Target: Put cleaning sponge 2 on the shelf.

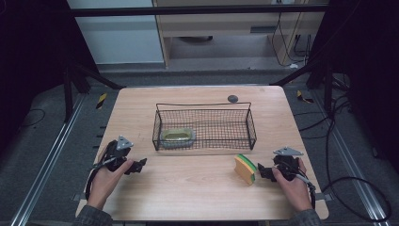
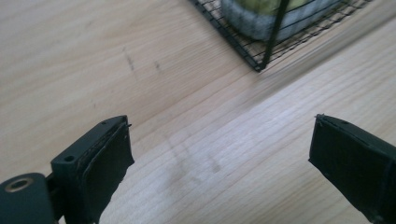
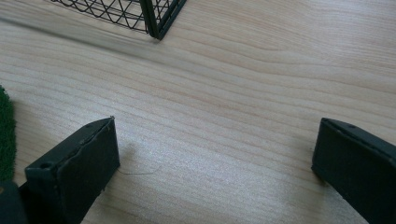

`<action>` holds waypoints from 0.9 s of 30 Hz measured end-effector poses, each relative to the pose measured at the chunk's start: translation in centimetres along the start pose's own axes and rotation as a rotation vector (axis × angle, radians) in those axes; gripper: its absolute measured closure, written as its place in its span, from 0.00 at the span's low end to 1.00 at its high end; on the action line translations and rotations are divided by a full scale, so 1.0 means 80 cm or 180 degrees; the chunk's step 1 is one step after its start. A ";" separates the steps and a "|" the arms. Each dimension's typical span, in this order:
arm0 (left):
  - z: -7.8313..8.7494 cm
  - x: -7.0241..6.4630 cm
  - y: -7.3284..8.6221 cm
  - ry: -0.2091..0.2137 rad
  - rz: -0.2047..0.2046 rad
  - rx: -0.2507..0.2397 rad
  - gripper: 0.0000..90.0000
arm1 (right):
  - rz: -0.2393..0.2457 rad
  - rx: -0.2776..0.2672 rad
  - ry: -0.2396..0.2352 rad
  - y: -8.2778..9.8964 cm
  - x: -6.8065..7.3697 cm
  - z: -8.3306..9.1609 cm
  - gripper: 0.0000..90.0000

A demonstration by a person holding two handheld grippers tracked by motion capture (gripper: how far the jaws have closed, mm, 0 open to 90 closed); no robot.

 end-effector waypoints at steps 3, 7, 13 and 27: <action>-0.012 0.008 0.009 -0.0021 0.0090 0.0085 0.05 | 0.0001 0.0004 -0.0003 0.000 0.000 0.000 0.01; -0.028 0.012 0.021 0.0027 0.0146 0.0236 0.05 | 0.0016 0.0064 -0.0027 -0.003 0.000 0.004 0.08; -0.041 0.013 0.028 0.0130 0.0263 0.0175 0.03 | 0.0147 0.0075 -0.0064 -0.003 0.011 0.038 0.09; -0.047 0.012 0.037 0.0059 0.0334 -0.0142 0.00 | 0.0618 0.0364 -0.0237 -0.010 0.047 0.127 0.14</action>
Point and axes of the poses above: each handheld gripper's, and its own axes: z roughly backward along the jaws, y roughly out of its underside, x roughly to its left, the point moved 1 cm from there along -z, roughly forward along the jaws, and after that the axes turned 7 degrees about x, right-handed, at the moved point
